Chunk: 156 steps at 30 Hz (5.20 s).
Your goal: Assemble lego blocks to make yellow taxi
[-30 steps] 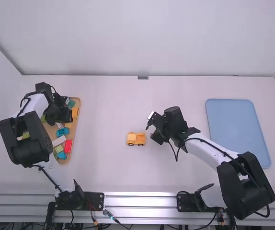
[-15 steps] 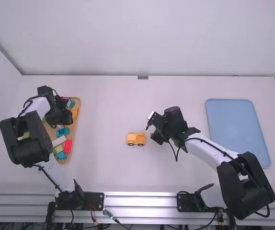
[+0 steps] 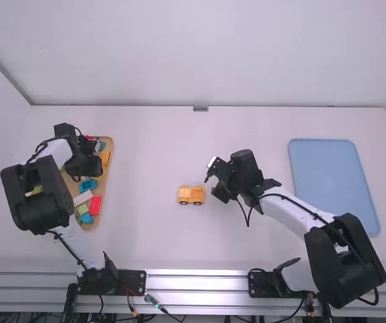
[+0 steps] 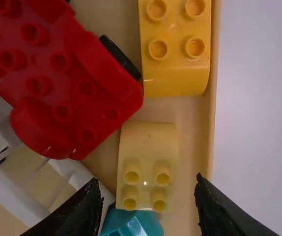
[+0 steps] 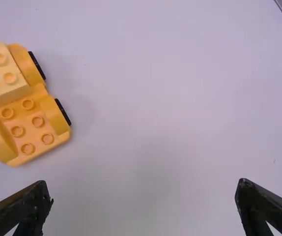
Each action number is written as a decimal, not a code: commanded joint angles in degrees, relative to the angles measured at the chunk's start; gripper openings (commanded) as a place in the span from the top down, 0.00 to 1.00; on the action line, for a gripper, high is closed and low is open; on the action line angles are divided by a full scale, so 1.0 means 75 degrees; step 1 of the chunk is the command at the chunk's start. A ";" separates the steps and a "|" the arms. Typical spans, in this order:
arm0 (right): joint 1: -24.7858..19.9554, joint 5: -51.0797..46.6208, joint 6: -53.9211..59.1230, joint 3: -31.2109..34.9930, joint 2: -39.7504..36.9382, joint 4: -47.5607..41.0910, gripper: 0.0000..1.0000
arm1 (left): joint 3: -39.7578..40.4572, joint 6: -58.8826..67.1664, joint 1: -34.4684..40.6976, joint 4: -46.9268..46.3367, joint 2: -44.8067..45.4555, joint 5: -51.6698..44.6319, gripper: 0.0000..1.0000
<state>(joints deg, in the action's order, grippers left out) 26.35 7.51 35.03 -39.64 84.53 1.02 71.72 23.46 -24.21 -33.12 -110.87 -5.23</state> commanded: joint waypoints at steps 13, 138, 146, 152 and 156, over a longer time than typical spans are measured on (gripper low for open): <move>-0.0020 -0.0009 -0.0009 -0.0178 -0.0143 -0.0023 0.01 | -0.0073 0.0137 -0.0017 0.0090 -0.0484 -0.0006 0.83; -0.2535 0.6274 0.3993 0.0318 0.1941 0.0219 0.01 | -0.4674 0.3923 0.4570 0.6930 0.1413 -0.6196 0.01; -0.2731 0.6601 0.3963 0.0737 0.2570 0.1040 0.01 | -0.4535 0.4275 0.4570 0.6309 0.1411 -0.6178 0.01; -0.2672 0.6537 0.4162 0.0723 0.2967 0.1096 0.01 | -0.4514 0.4698 0.4572 0.6286 0.1183 -0.6190 0.01; -0.2672 0.6537 0.4164 0.0606 0.3276 0.1035 0.00 | -0.4514 0.4660 0.4572 0.6677 0.0863 -0.6301 0.02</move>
<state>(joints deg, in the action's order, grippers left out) 6.33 55.35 65.80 -34.28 107.61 9.02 37.01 57.74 10.02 16.86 -102.65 -51.00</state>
